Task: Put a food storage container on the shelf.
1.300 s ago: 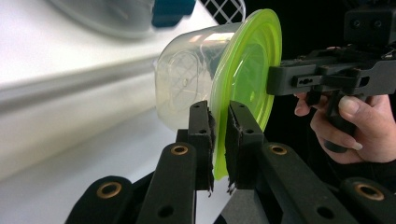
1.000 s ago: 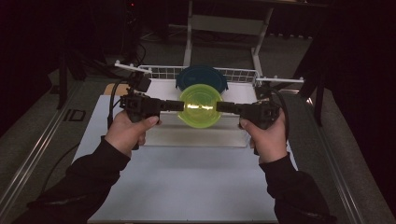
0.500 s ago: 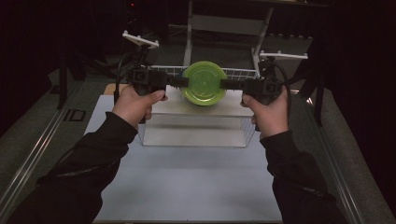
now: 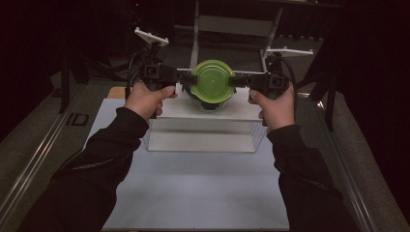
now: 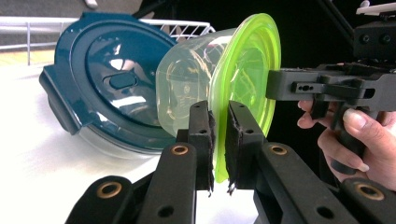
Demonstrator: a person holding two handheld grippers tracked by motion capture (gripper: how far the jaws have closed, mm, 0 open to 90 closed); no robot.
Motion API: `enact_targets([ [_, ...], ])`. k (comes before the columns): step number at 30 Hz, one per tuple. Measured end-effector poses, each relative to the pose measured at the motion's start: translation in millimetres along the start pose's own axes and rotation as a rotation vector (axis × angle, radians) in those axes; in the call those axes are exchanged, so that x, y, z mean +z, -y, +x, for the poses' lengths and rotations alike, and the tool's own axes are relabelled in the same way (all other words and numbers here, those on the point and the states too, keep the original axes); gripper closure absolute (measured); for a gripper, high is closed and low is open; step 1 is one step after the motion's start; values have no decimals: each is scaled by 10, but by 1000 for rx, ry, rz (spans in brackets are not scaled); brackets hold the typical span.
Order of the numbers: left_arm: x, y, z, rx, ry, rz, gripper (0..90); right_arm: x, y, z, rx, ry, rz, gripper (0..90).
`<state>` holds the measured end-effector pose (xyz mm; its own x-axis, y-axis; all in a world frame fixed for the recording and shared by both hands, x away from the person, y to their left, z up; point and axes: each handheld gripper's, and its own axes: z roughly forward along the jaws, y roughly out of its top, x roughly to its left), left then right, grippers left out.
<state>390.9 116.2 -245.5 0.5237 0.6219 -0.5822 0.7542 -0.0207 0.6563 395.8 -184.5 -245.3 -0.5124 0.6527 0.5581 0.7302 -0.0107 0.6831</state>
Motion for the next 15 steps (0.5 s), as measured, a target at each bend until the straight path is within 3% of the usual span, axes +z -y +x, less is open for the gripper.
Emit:
enact_targets([
  [9, 45, -67, 81, -19, 5, -34, 793, 55, -59, -35, 20, -2, -8, 790],
  [15, 105, -113, 142, -29, -2, -58, 769, 105, -139, -31, 22, 22, -17, 771],
])
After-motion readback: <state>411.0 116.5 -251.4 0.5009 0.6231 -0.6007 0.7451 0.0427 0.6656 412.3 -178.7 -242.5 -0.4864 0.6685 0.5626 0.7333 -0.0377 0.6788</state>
